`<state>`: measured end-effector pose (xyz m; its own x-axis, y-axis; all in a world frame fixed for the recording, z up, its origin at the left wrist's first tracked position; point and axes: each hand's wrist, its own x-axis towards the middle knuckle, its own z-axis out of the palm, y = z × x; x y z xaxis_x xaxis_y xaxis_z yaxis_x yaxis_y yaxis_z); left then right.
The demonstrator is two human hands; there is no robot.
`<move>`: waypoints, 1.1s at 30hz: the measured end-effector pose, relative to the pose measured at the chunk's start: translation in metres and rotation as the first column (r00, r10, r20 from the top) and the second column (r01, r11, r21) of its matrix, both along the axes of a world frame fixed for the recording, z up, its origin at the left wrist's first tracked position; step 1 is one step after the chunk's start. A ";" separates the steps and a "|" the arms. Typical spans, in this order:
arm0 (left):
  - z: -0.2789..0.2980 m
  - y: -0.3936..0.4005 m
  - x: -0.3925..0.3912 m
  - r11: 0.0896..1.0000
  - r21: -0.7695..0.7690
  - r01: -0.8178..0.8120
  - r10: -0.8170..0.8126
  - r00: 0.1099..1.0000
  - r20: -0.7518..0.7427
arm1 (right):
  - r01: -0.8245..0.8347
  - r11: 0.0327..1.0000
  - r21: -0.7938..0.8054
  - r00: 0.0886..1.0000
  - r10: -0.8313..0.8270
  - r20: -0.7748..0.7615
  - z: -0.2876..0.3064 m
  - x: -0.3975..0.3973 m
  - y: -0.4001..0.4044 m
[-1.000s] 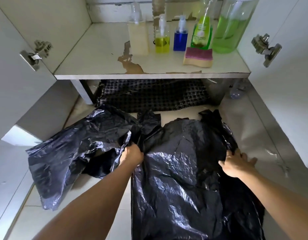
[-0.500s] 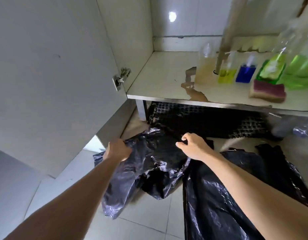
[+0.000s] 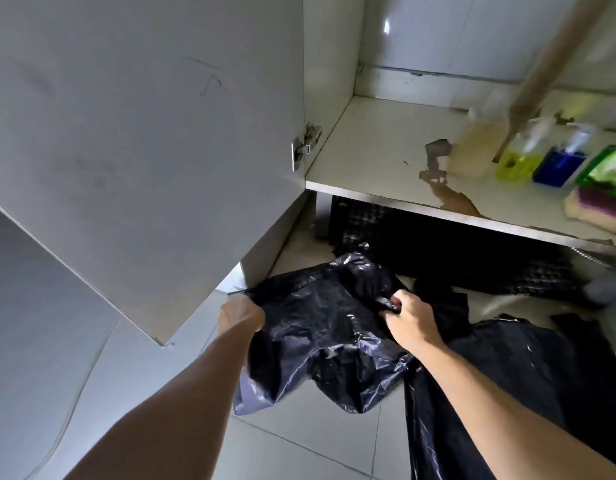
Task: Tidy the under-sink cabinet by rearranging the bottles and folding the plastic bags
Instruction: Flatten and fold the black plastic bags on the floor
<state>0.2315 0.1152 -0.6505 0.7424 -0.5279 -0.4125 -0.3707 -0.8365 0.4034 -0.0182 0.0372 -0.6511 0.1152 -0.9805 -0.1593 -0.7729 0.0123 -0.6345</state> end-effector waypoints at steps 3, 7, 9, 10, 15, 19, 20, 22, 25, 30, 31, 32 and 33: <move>0.017 -0.011 -0.003 0.968 -0.219 -0.124 0.106 0.990 -0.092 | 0.085 0.993 0.077 0.933 -0.107 0.344 0.012 -0.004 0.003; 0.053 -0.024 -0.034 0.846 -0.533 -0.001 -0.017 0.999 -0.030 | 0.100 0.952 0.289 0.730 -0.268 0.629 0.041 -0.006 -0.002; 0.070 -0.027 -0.051 0.785 -0.617 0.056 -0.073 0.997 -0.003 | 0.019 0.926 0.378 0.651 -0.298 0.698 0.057 -0.011 -0.010; 0.078 -0.030 -0.055 0.760 -0.647 0.051 -0.077 0.997 -0.011 | -0.036 0.908 0.417 0.651 -0.295 0.699 0.067 -0.014 -0.013; 0.152 -0.044 -0.064 0.628 -0.776 -0.061 -0.018 0.995 -0.093 | -0.166 0.880 0.445 0.654 -0.239 0.718 0.115 -0.035 -0.019; 0.241 -0.040 -0.071 0.503 -0.864 0.030 -0.004 0.999 0.033 | -0.156 0.941 0.301 0.639 -0.136 0.757 0.138 -0.046 -0.006; 0.258 -0.035 -0.073 0.499 -0.866 0.033 -0.001 0.999 0.038 | -0.145 0.953 0.264 0.637 -0.115 0.763 0.143 -0.049 -0.002; 0.273 -0.030 -0.070 0.516 -0.857 -0.017 -0.018 0.999 -0.030 | -0.101 0.970 0.222 0.600 -0.119 0.791 0.160 -0.057 0.003; 0.280 -0.014 -0.074 0.548 -0.814 -0.191 -0.139 0.939 -0.314 | 0.065 0.995 0.070 0.654 -0.095 0.750 0.185 -0.076 0.009; 0.282 -0.001 -0.094 0.736 -0.595 -0.323 -0.358 0.561 -0.747 | 0.163 0.986 -0.039 0.610 -0.070 0.790 0.229 -0.120 0.026; 0.281 -0.003 -0.099 0.752 -0.586 -0.302 -0.382 0.524 -0.761 | 0.177 0.983 -0.054 0.618 -0.069 0.783 0.238 -0.132 0.029; 0.280 -0.006 -0.106 0.766 -0.580 -0.277 -0.398 0.504 -0.767 | 0.205 0.977 -0.062 0.625 -0.082 0.776 0.245 -0.144 0.030; 0.281 -0.009 -0.114 0.773 -0.582 -0.252 -0.409 0.503 -0.761 | 0.241 0.968 -0.077 0.639 -0.098 0.763 0.251 -0.157 0.029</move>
